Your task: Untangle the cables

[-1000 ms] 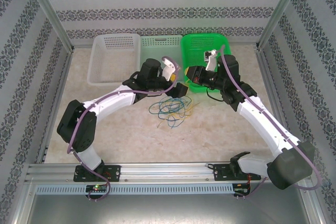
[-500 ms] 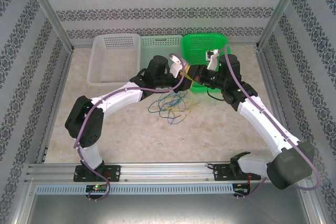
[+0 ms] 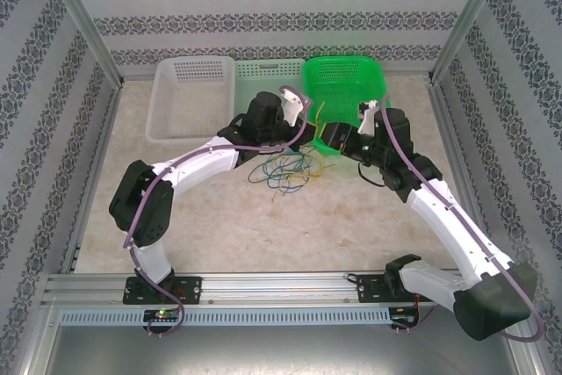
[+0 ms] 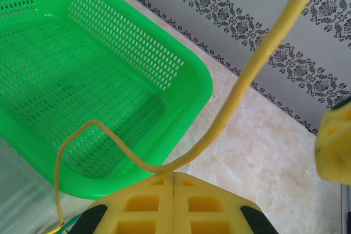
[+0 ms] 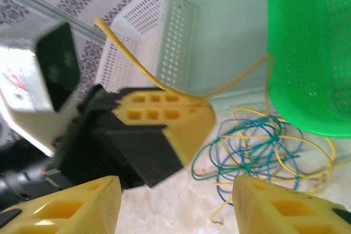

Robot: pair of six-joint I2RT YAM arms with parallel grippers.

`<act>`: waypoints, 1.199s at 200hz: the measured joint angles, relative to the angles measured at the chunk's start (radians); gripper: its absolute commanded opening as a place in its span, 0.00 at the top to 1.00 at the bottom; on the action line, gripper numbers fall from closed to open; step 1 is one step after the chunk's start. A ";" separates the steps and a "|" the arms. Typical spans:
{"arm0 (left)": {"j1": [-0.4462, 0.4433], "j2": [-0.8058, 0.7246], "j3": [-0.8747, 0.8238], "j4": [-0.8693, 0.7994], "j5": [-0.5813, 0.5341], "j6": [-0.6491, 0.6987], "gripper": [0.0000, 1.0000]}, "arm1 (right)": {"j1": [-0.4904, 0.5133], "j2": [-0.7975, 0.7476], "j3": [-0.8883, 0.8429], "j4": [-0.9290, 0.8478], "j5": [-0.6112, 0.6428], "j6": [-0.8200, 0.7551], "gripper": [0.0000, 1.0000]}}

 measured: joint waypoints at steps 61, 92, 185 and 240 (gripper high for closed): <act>0.000 0.000 0.000 0.000 -0.021 -0.041 0.98 | -0.014 -0.028 -0.061 -0.063 0.069 -0.039 0.47; 0.007 -0.001 -0.005 0.004 -0.032 -0.064 0.98 | -0.019 0.051 -0.138 -0.060 0.090 -0.068 0.52; 0.039 -0.134 -0.111 0.068 -0.042 -0.122 0.99 | 0.003 0.431 -0.124 0.053 0.126 -0.141 0.48; 0.040 -0.161 -0.124 0.128 -0.030 -0.156 0.91 | 0.014 0.577 -0.063 0.158 0.147 -0.134 0.55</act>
